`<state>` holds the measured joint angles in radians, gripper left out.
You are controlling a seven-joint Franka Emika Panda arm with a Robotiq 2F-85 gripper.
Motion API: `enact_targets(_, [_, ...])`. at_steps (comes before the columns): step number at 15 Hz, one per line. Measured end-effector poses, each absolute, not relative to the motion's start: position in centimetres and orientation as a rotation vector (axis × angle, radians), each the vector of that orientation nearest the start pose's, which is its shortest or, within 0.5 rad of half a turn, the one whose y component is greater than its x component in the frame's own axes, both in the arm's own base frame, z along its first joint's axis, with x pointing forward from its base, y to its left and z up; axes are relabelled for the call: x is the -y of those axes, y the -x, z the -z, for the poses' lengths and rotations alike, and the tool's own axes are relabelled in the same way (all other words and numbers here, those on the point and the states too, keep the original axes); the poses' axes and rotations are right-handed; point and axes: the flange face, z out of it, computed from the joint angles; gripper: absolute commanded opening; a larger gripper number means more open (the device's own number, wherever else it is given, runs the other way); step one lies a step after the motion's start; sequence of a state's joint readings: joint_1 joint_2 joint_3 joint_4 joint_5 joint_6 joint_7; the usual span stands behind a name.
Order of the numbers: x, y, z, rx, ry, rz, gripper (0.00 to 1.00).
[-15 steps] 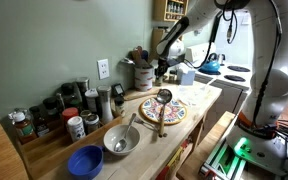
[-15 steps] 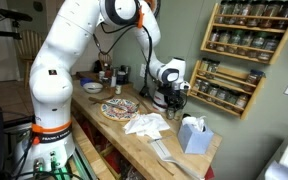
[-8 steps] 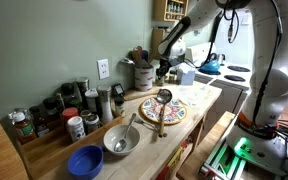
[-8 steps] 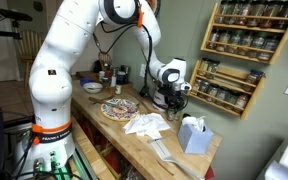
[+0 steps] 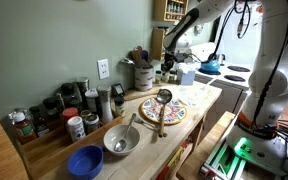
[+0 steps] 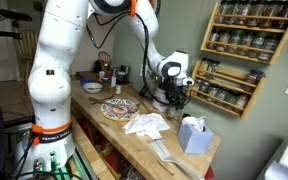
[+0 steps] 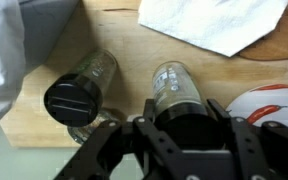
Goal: Pick up two jars from the right side of the counter and put them on the second bottom shelf
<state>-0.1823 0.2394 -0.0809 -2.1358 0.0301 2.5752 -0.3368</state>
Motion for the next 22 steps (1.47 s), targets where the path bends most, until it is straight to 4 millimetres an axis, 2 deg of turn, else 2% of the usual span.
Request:
enact_targets(8, [15.6,-52.7,-37.8,0.171,3.133,0.188,0.29])
enact_targets(17, [20.4,-49.2,-46.2,0.147,3.106,0.465,0.29])
enact_targets(22, [22.9,-48.0,-50.9,0.093,3.069,0.656,0.29])
